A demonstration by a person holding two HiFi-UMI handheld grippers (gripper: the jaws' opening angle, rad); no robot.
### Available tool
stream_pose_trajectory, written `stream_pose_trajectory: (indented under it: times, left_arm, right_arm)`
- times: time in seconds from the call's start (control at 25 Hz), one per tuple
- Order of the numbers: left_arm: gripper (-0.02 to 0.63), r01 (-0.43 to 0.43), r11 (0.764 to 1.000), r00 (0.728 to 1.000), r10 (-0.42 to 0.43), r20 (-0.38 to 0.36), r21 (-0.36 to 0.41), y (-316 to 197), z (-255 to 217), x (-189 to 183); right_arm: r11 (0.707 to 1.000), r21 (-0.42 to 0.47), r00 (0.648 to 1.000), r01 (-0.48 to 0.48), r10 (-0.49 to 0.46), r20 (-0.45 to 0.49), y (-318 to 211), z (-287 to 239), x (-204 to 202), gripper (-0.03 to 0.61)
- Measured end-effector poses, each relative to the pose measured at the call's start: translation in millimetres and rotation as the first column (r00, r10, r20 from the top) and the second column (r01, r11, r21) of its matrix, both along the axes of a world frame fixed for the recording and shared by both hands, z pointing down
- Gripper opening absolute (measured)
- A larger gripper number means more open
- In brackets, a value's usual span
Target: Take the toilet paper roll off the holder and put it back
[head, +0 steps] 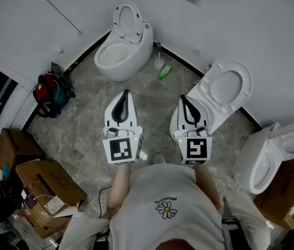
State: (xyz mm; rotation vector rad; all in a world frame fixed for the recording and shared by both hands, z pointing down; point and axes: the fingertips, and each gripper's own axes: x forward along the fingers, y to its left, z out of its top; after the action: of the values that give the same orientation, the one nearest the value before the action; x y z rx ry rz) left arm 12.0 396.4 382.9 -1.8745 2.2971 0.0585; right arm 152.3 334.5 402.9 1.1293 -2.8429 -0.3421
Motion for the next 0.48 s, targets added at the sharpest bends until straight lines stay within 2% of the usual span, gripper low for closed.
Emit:
stream_pose_trajectory:
  times: [0.12,0.48]
  left_arm:
    - [0.017,0.001,1.0,1.0,-0.001,-0.02,0.01,-2.3,-0.5,0.7]
    - [0.017,-0.007,1.0,1.0,0.006,-0.003,-0.016,-2.3,6.5,6.7]
  right_arm:
    - [1.0,-0.028,1.0,0.011,-0.01,0.019,-0.8,6.1,-1.9,0.008]
    - [0.991,-0.127,0.997,0.047,-0.039,0.063,-1.3,24.9,4.0,0.008]
